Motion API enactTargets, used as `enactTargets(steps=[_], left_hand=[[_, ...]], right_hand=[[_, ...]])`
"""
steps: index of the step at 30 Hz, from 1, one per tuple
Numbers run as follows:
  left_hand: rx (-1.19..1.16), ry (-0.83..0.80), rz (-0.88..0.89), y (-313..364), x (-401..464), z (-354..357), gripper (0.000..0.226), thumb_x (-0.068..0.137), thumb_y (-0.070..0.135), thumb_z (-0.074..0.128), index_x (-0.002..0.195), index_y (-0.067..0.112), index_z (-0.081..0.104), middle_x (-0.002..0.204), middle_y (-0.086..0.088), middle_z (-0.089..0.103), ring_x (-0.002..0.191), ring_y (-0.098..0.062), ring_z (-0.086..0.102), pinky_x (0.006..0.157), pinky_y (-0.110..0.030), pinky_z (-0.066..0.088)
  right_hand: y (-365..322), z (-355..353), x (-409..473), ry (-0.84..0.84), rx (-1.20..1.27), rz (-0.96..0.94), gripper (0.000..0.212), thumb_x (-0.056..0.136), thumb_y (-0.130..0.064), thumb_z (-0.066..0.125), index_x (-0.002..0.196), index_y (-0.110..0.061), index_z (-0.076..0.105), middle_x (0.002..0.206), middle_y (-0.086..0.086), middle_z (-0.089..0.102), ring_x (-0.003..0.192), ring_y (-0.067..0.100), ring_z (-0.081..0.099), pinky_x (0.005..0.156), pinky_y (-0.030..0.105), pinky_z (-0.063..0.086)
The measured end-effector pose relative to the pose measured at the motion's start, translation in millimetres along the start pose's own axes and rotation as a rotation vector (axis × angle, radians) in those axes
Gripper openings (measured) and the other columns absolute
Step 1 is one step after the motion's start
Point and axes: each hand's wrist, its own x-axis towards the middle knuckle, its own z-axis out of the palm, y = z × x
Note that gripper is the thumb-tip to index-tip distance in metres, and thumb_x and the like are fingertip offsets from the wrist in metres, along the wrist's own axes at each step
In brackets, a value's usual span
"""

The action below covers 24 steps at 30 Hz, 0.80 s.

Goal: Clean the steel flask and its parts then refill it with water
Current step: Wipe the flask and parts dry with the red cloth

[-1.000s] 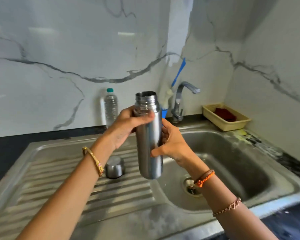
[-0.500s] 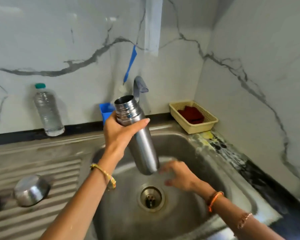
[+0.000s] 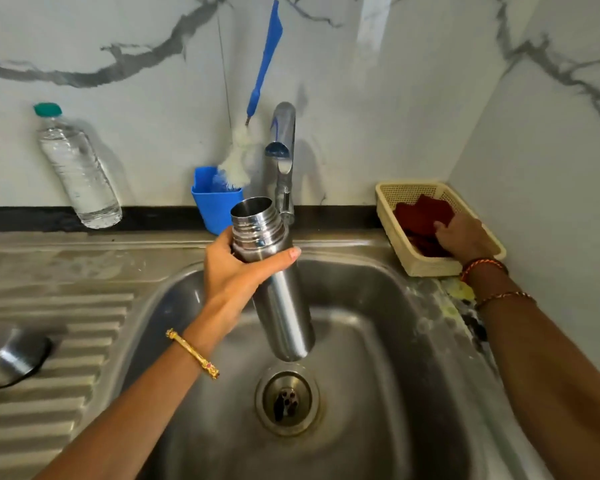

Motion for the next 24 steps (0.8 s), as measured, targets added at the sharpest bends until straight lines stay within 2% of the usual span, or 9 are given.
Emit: enactTargets(steps=[3, 5, 8, 10, 13, 17, 19, 21, 24], left_hand=[[0.068, -0.027, 0.018, -4.4, 5.3, 2.9, 0.047, 0.055, 0.007, 0.085, 0.094, 0.017, 0.062, 0.088, 0.004, 0.069, 0.078, -0.007, 0.067, 0.068, -0.018, 0.053], [0.088, -0.022, 0.02, -9.3, 4.9, 3.0, 0.05, 0.054, 0.006, 0.085, 0.098, 0.013, 0.062, 0.088, 0.003, 0.069, 0.077, -0.006, 0.067, 0.068, -0.018, 0.054], [0.089, -0.009, 0.02, -13.8, 3.2, 0.2, 0.05, 0.053, 0.006, 0.085, 0.095, 0.017, 0.061, 0.087, 0.004, 0.069, 0.076, -0.005, 0.067, 0.069, -0.018, 0.054], [0.075, -0.012, 0.028, -14.1, 1.8, -1.7, 0.049, 0.053, 0.006, 0.085, 0.094, 0.019, 0.061, 0.087, 0.005, 0.069, 0.077, -0.005, 0.067, 0.069, -0.018, 0.054], [0.023, -0.007, 0.044, -12.1, -4.2, -8.5, 0.051, 0.052, 0.003, 0.084, 0.094, 0.019, 0.061, 0.087, 0.005, 0.069, 0.076, -0.004, 0.067, 0.067, -0.017, 0.054], [-0.058, 0.01, 0.079, 1.9, -10.8, -19.6, 0.052, 0.044, 0.01, 0.083, 0.09, 0.018, 0.062, 0.081, 0.007, 0.069, 0.07, -0.002, 0.066, 0.063, -0.014, 0.052], [-0.07, 0.012, 0.101, 11.1, -15.3, -27.9, 0.05, 0.047, 0.004, 0.084, 0.087, 0.023, 0.06, 0.077, 0.009, 0.068, 0.068, 0.001, 0.065, 0.06, -0.011, 0.051], [-0.07, 0.003, 0.127, 20.1, -21.6, -36.6, 0.05, 0.05, -0.001, 0.084, 0.086, 0.025, 0.059, 0.074, 0.012, 0.068, 0.068, 0.003, 0.065, 0.059, -0.011, 0.05], [-0.09, 0.007, 0.158, 34.2, -35.3, -56.1, 0.047, 0.053, -0.003, 0.083, 0.084, 0.024, 0.06, 0.071, 0.014, 0.069, 0.067, 0.003, 0.064, 0.06, -0.011, 0.049]], right_hand=[[-0.3, 10.3, 18.7, 0.025, -0.066, -0.024, 0.044, 0.093, -0.026, 0.054, 0.114, 0.013, 0.053, 0.121, 0.031, 0.055, 0.114, 0.044, 0.051, 0.091, 0.044, 0.042], [-0.5, 13.6, 26.7, 0.059, -0.089, -0.023, 0.038, 0.09, -0.015, 0.058, 0.115, 0.013, 0.053, 0.121, 0.032, 0.054, 0.114, 0.045, 0.05, 0.091, 0.045, 0.043], [-2.1, 11.7, 34.3, 0.079, 0.052, 0.102, 0.038, 0.086, -0.002, 0.057, 0.12, 0.011, 0.05, 0.124, 0.03, 0.053, 0.118, 0.043, 0.049, 0.094, 0.043, 0.042], [-0.6, 10.8, 41.0, 0.088, 0.255, 0.204, 0.041, 0.083, 0.0, 0.058, 0.121, 0.011, 0.049, 0.116, 0.021, 0.055, 0.118, 0.039, 0.05, 0.085, 0.038, 0.044], [2.0, 8.3, 40.1, 0.13, 0.636, 0.307, 0.04, 0.076, -0.002, 0.059, 0.113, 0.013, 0.055, 0.104, 0.013, 0.057, 0.104, 0.031, 0.058, 0.067, 0.029, 0.044], [-12.6, -22.9, 21.7, 0.242, 0.983, 0.353, 0.027, 0.08, -0.003, 0.058, 0.105, 0.006, 0.061, 0.105, 0.013, 0.062, 0.097, 0.027, 0.062, 0.083, 0.038, 0.052], [-23.4, -50.4, 7.0, 0.128, 1.388, 0.419, 0.022, 0.087, -0.003, 0.053, 0.108, -0.001, 0.058, 0.116, 0.015, 0.06, 0.095, 0.027, 0.062, 0.085, 0.044, 0.051], [-28.3, -77.5, -22.8, 0.002, 1.734, 0.422, 0.031, 0.089, -0.005, 0.048, 0.12, -0.005, 0.052, 0.123, 0.017, 0.057, 0.105, 0.034, 0.058, 0.085, 0.052, 0.049], [-33.2, -94.6, -81.3, -0.148, 1.955, 0.332, 0.061, 0.066, -0.006, 0.064, 0.126, -0.008, 0.05, 0.116, 0.017, 0.059, 0.095, 0.034, 0.058, 0.075, 0.047, 0.048]])
